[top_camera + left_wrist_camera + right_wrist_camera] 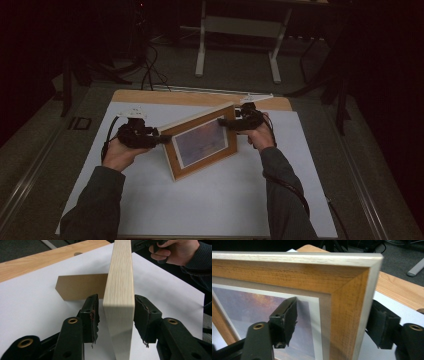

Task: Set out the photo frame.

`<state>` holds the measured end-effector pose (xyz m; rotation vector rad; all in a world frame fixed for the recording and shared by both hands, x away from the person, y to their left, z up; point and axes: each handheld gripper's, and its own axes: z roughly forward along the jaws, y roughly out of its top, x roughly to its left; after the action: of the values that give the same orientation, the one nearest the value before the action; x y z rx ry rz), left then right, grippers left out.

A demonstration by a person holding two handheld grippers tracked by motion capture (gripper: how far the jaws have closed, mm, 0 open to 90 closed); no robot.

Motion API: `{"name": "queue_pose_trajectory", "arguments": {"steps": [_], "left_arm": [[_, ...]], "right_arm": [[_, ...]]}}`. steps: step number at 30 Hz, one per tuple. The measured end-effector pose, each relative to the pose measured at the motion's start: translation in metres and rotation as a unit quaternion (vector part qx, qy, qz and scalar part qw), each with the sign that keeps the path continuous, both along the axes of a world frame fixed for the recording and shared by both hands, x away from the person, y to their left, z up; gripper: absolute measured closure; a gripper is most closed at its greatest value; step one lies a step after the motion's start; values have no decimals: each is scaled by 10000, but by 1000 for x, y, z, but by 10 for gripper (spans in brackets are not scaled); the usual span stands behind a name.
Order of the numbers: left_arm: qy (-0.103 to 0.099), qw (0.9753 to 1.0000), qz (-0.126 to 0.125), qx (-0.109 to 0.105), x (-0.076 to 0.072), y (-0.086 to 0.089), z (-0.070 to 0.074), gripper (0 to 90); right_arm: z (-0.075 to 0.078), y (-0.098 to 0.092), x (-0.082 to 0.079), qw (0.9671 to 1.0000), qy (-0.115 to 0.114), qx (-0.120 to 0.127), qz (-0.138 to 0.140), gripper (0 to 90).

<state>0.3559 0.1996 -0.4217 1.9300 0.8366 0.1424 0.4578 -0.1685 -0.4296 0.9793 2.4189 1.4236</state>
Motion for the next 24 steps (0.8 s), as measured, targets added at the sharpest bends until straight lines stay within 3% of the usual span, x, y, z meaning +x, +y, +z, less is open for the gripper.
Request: {"name": "queue_pose_trajectory", "arguments": {"steps": [2,3,8,14,24], "left_arm": [[-19,10000,32,-74,-2,3,-1,655],[-121,9999,62,8,-5,1,1,685],[-211,9987,382,252,-4,-3,4,682],[-214,9979,599,82,3,-3,2,678],[-280,9974,659,-14,13,-8,-3,645]], "right_arm": [[-1,-4,0,9999,58,121,-30,360],[-2,-5,0,9999,70,136,-15,371],[-2,-7,-1,9999,62,152,-54,412],[-3,-14,-5,9994,33,259,-230,479],[-3,-26,-16,9989,-13,168,-427,582]]}}
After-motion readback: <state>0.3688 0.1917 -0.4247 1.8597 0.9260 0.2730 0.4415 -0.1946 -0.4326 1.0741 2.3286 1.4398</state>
